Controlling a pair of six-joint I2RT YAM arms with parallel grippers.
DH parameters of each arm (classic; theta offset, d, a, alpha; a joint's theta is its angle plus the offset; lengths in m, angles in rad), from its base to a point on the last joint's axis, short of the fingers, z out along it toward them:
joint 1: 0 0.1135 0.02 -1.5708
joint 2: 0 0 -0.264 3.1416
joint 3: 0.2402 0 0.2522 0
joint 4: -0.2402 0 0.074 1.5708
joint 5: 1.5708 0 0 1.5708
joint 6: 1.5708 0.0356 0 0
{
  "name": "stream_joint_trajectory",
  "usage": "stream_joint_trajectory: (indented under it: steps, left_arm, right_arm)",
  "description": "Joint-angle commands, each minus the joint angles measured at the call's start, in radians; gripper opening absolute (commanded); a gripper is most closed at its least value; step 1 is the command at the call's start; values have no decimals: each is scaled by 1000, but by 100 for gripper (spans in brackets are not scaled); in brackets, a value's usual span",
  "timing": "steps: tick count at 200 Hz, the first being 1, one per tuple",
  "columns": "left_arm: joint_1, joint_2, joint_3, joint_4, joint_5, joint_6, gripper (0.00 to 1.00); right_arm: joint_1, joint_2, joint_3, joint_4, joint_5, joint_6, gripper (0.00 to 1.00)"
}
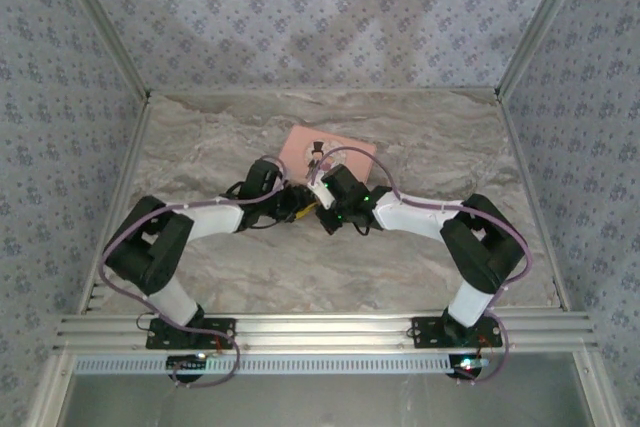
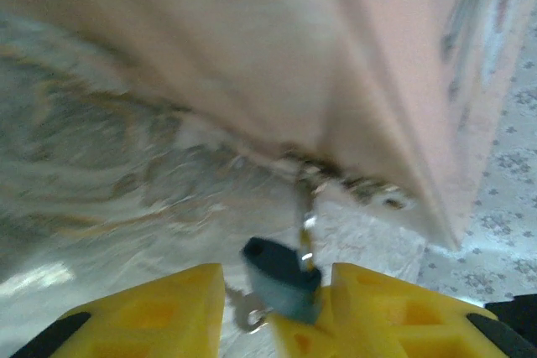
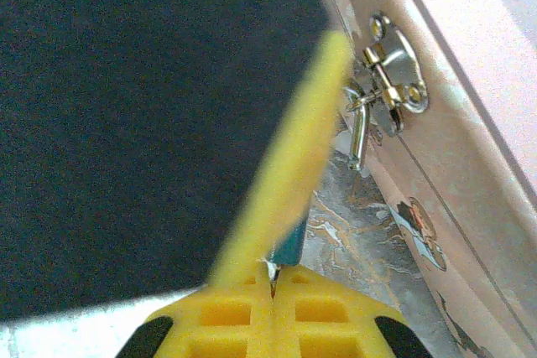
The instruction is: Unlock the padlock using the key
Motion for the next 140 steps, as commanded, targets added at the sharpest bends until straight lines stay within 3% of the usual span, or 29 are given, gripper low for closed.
stream_joint_trajectory:
  steps: [1, 76, 140]
  left_arm:
    - [29, -59, -29, -126, -26, 10, 39]
    - [151, -177, 9, -228, -86, 76, 40]
    - [221, -159, 88, -283, -118, 148, 40]
  right_arm:
    - [11, 26, 16, -54, -37, -29, 0]
    - [18, 37, 56, -98, 14, -64, 0]
    - [31, 11, 61, -128, 66, -118, 0]
